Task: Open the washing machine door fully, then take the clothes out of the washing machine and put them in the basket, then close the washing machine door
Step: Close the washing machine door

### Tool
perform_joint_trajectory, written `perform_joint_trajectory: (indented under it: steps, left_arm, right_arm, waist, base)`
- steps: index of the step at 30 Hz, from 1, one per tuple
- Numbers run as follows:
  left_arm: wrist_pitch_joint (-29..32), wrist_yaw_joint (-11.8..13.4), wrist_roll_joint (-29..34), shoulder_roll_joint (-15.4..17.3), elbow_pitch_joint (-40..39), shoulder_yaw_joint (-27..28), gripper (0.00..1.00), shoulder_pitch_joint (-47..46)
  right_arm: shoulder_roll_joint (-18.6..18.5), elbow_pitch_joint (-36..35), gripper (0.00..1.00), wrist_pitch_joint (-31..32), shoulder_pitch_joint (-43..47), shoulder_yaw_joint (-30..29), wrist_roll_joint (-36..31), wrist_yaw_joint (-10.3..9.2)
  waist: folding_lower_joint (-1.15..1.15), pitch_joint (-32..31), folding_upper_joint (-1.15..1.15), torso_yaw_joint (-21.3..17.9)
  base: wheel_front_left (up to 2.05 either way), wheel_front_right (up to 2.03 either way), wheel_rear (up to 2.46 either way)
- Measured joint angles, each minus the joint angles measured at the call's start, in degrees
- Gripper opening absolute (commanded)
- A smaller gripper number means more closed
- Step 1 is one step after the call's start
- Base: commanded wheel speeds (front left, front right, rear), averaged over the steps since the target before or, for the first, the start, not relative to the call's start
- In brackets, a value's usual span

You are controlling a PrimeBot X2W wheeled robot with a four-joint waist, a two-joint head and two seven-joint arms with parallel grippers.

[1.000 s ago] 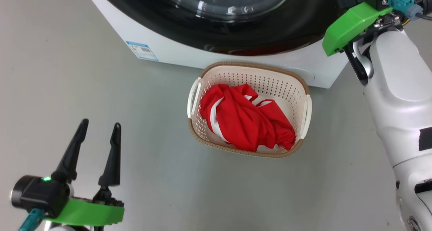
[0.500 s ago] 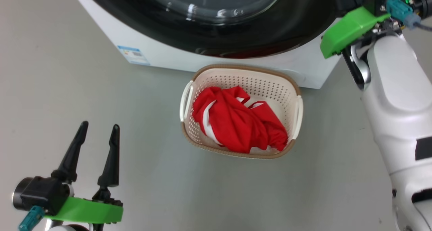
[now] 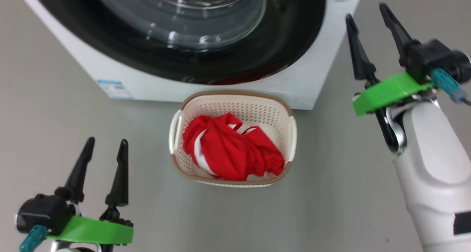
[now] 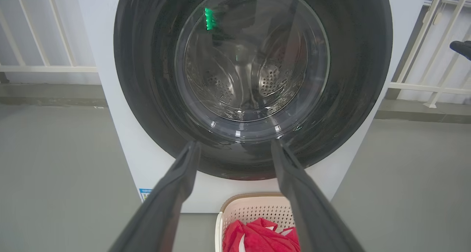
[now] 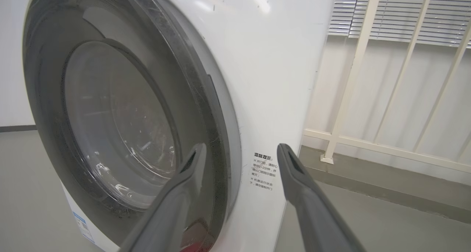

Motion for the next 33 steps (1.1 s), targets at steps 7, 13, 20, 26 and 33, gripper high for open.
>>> perform_joint_trajectory:
  steps: [7,13,20,26,33]
  left_arm:
    - [0.00,0.00,-0.21,-0.02,1.35,-0.08,1.00,0.40]
    - [0.00,0.00,0.81,-0.29,1.87,0.23,1.00,1.49]
    - [0.00,0.00,1.70,-0.10,0.02,0.01,1.00,2.97]
    - [0.00,0.00,2.13,-0.14,-0.85,1.25,1.00,4.72]
    - [0.00,0.00,2.68,-0.25,-0.73,1.70,1.00,7.84]
  right_arm:
    - [0.24,-6.24,1.00,0.01,7.70,-2.10,1.56,0.00]
    - [0.47,-10.70,1.00,0.02,14.46,-2.18,1.58,-0.01]
    - [0.67,-14.86,1.00,0.02,22.18,-2.72,0.80,-0.01]
    - [0.83,-17.04,1.00,0.02,27.24,-4.17,0.55,-0.01]
    - [0.97,-19.65,1.00,0.02,33.26,-6.11,0.55,-0.01]
  waist:
    - [0.00,-3.41,0.00,-3.32]
    - [0.00,-6.39,0.00,-6.02]
    - [0.00,-9.18,0.00,-8.58]
    - [0.00,-11.31,0.00,-9.83]
    - [0.00,-13.98,0.00,-10.14]
  base:
    - [0.00,0.00,0.00]
    - [0.00,0.00,0.00]
    - [0.00,0.00,0.00]
    - [0.00,0.00,0.00]
    - [0.00,0.00,0.00]
